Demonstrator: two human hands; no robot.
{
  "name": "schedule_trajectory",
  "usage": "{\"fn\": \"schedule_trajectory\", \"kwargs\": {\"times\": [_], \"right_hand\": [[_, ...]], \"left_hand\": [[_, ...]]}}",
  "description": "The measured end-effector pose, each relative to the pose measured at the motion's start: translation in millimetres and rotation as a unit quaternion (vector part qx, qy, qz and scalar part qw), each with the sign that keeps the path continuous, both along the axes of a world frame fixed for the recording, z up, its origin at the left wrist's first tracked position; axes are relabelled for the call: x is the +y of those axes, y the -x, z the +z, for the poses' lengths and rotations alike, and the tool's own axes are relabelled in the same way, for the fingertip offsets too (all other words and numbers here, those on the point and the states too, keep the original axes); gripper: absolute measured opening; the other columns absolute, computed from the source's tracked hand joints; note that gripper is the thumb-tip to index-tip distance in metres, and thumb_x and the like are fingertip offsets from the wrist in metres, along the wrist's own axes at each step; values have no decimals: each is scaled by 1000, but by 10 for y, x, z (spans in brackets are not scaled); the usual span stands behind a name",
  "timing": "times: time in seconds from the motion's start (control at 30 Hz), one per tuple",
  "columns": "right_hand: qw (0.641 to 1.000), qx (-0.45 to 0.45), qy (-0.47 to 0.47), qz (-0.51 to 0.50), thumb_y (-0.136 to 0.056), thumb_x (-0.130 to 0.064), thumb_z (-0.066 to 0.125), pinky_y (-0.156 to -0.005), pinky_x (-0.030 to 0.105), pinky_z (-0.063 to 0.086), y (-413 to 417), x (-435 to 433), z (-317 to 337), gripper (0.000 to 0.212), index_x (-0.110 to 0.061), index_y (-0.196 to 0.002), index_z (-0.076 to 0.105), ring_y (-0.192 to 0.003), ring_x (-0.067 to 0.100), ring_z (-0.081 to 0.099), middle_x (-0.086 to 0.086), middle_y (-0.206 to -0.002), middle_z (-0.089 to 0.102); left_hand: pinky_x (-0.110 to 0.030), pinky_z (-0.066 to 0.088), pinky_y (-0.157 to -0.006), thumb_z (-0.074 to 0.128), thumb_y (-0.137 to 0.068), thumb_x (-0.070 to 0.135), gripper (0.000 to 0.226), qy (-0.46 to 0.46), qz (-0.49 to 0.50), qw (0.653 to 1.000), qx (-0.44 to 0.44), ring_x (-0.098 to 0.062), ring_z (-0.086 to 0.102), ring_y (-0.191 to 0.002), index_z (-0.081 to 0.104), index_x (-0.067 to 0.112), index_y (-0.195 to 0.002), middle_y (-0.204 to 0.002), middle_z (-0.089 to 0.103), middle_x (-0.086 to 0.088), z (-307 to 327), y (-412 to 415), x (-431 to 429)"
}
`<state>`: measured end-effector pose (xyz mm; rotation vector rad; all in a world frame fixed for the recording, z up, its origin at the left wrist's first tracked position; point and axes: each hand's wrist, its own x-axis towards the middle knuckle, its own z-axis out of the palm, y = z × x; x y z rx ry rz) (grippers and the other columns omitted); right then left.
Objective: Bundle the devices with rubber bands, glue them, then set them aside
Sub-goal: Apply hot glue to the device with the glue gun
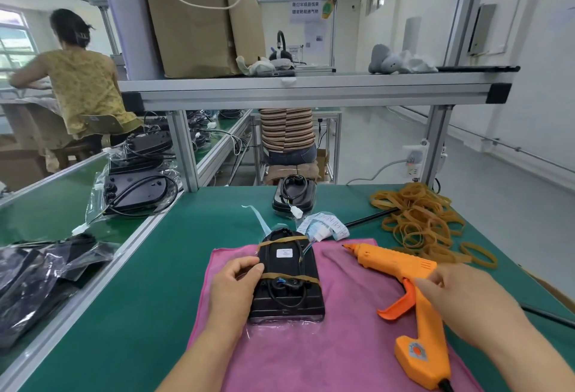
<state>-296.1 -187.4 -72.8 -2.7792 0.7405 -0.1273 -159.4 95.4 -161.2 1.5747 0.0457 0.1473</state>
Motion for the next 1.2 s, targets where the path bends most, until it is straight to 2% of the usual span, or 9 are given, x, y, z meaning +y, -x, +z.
{"fn": "schedule_trajectory", "kwargs": {"times": [0.17, 0.23, 0.33, 0.53, 0.67, 0.83, 1.0, 1.1, 1.2], "right_hand": [[976, -139, -119, 122, -95, -34, 50, -79, 35, 47, -424, 545, -57, 20, -22, -93, 66, -87, 19, 60, -4, -93, 68], [972, -122, -142, 143, -99, -35, 47, -88, 33, 42, -667, 782, -186, 28, -16, -113, 61, -106, 26, 58, 5, -115, 65], [961, -85, -217, 152, -100, -44, 42, -87, 33, 44, -914, 1055, -406, 32, -18, -109, 56, -103, 24, 59, 6, -112, 65], [960, -76, -210, 167, -96, -63, 29, -117, 45, 26, -996, 1234, -663, 61, -32, -148, 32, -140, 24, 35, -2, -147, 46], [914, -140, -319, 209, -95, -56, 42, -111, 44, 36, -942, 1318, -558, 49, -30, -137, 44, -131, 19, 46, -4, -136, 56], [865, -158, -406, 248, -94, -57, 42, -91, 19, 32, -934, 1528, -59, 22, -52, -116, 46, -107, -8, 48, -21, -123, 52], [841, -170, -408, 313, -75, -79, 32, -110, 28, 21, -1007, 2014, 469, 93, -32, -155, 24, -143, 9, 28, -13, -157, 30], [827, -169, -390, 367, -79, -81, 27, -113, 32, 22, -1052, 2428, 727, 88, -35, -154, 24, -145, 11, 28, -12, -158, 31], [803, -159, -390, 422, -87, -75, 27, -104, 25, 20, -1106, 2909, 994, 78, -35, -154, 24, -144, 7, 26, -15, -159, 28]], "left_hand": [[-34, 58, -77, 71, -87, 7, 12, -6, 4, 1000, 7, -20, 71, -84, 76, 17, -91, -93, 76, -3, 11, 7, -6], [-32, 58, -78, 69, -88, 8, 12, -13, 4, 1000, 0, -18, 71, -84, 75, 19, -91, -92, 76, -1, 16, 10, -14], [-22, 54, -74, 65, -92, 13, 13, -45, 5, 999, -7, -11, 71, -85, 74, 23, -93, -90, 76, 6, 46, 22, -30], [-44, 58, -89, 56, -99, 20, 22, 9, -80, 996, 48, -26, 72, -95, 75, 10, -105, -95, 77, -7, 178, 64, -16], [-48, 56, -89, 52, -99, 17, 25, 95, -83, 991, 45, -37, 70, -101, 76, 9, -104, -102, 75, -16, 320, 199, -57], [-27, 55, -87, 61, -93, 32, 18, 92, 6, 996, -5, -2, 68, -96, 75, 42, -87, -107, 71, 11, 667, 409, 81], [-39, 49, -103, 58, -78, 53, 51, 80, 85, 989, -90, -12, 60, -117, 66, 28, -121, -127, 63, 5, 1179, 542, 569], [-39, 53, -96, 56, -83, 48, 42, 99, 133, 976, -141, -14, 65, -110, 69, 23, -115, -120, 67, -2, 1475, 681, 955], [-61, 51, -93, 51, -91, 42, 42, 80, 175, 963, -186, -39, 65, -100, 67, 5, -102, -108, 67, -23, 1745, 852, 1385]]}}
